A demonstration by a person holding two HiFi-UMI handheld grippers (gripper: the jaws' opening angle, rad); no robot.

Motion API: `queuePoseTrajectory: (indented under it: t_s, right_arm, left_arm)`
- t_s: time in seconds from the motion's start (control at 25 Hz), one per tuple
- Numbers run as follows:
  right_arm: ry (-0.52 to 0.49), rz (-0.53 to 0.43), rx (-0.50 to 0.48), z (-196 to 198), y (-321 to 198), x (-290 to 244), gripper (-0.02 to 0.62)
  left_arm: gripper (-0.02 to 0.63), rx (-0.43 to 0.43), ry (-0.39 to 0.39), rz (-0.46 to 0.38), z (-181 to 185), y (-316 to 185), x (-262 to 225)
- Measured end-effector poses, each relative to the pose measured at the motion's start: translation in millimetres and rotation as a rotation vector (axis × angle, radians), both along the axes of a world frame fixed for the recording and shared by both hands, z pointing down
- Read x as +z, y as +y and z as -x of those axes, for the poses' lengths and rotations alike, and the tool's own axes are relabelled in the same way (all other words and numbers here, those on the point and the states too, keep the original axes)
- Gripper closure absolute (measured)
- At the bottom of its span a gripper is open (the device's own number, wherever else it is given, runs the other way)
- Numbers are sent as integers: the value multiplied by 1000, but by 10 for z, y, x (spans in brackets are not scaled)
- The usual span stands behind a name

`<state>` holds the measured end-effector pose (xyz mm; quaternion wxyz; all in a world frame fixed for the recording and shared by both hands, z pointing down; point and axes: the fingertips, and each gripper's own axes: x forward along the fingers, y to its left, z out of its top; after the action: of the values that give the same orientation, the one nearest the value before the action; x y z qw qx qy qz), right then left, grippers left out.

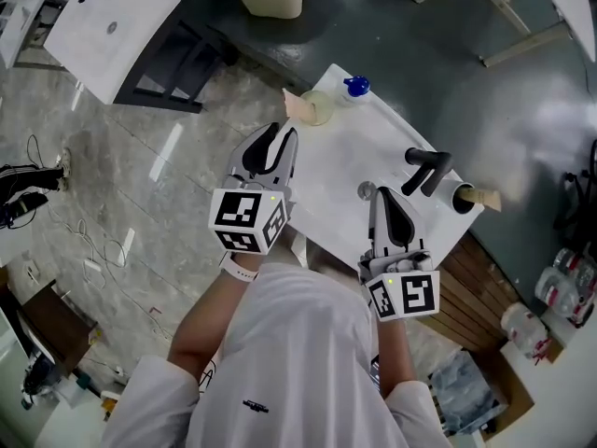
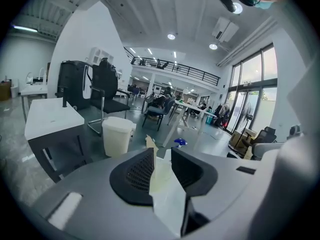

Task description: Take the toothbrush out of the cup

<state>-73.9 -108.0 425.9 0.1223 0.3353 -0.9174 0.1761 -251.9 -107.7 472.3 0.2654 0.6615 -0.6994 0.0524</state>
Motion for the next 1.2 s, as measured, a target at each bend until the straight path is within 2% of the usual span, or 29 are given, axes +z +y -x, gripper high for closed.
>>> queuePoseTrajectory:
  t_s: [0.32, 0.52, 0.68, 0.96, 1.2]
  right_arm:
    - [-3, 4, -14, 29, -70, 83, 589]
    - [2, 22, 4, 2, -107, 153, 589]
    - [6, 24, 21, -60, -133, 155, 589]
    - [-4, 8, 33, -161, -105, 117, 589]
    - [-19, -26, 45, -248, -14, -39, 589]
  left_arm:
    - [503, 1, 12, 22, 56, -263, 188]
    - [589, -13, -46, 36, 119, -336, 231]
    - [598, -9, -69, 41, 114, -355, 230]
    - [600, 2, -79, -2, 43, -365, 54]
    - [600, 25, -91, -69, -86, -271, -289]
